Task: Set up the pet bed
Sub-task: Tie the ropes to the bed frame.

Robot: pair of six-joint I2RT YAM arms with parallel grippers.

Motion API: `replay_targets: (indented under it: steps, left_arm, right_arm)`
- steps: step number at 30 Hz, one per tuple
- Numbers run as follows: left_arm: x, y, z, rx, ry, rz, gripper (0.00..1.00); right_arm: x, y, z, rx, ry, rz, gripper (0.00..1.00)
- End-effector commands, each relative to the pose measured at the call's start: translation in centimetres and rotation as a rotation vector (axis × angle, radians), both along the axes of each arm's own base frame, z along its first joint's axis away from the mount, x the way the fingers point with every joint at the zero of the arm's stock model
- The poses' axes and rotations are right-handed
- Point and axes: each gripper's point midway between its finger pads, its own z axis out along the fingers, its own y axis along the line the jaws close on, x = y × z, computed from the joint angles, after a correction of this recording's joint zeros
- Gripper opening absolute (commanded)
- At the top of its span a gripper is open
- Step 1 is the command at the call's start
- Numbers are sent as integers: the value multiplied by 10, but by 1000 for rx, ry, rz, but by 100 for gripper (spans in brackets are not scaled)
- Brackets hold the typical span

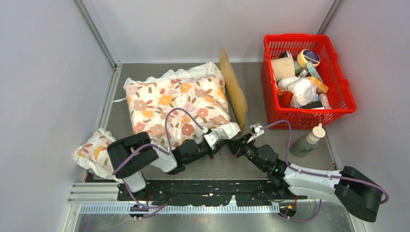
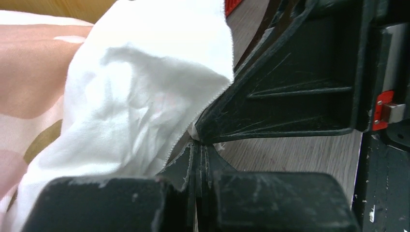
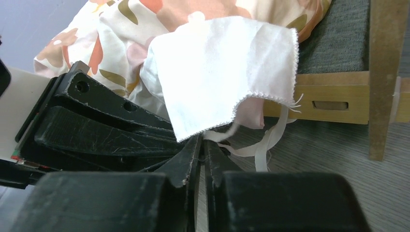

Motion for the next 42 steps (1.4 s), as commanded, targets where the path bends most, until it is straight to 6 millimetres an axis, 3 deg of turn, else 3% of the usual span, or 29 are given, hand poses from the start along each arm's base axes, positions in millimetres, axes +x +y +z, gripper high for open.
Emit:
replay_targets:
  steps: [1,4,8,17,21,26,32,42]
  left_arm:
    - [15,-3,27,-75,-26,67,0]
    - [22,-3,15,7,37,111,0]
    - [26,2,5,80,91,151,0]
    - [22,0,-21,240,272,181,0]
    - [20,3,-27,306,317,196,0]
    - [14,12,-30,311,360,210,0]
    - [9,14,-34,324,402,213,0]
    - [14,15,-29,280,434,256,0]
  right_arm:
    - [7,-3,22,64,-11,-48,17]
    - [11,-17,9,13,36,-121,31]
    - [11,-32,18,30,34,-173,42]
    - [24,-76,15,-66,64,-394,38]
    - [31,-71,2,-154,73,-382,35]
    - [31,-55,-11,-136,91,-313,27]
    - [26,-43,-12,-86,73,-246,34]
    - [20,-31,-17,-60,66,-172,38]
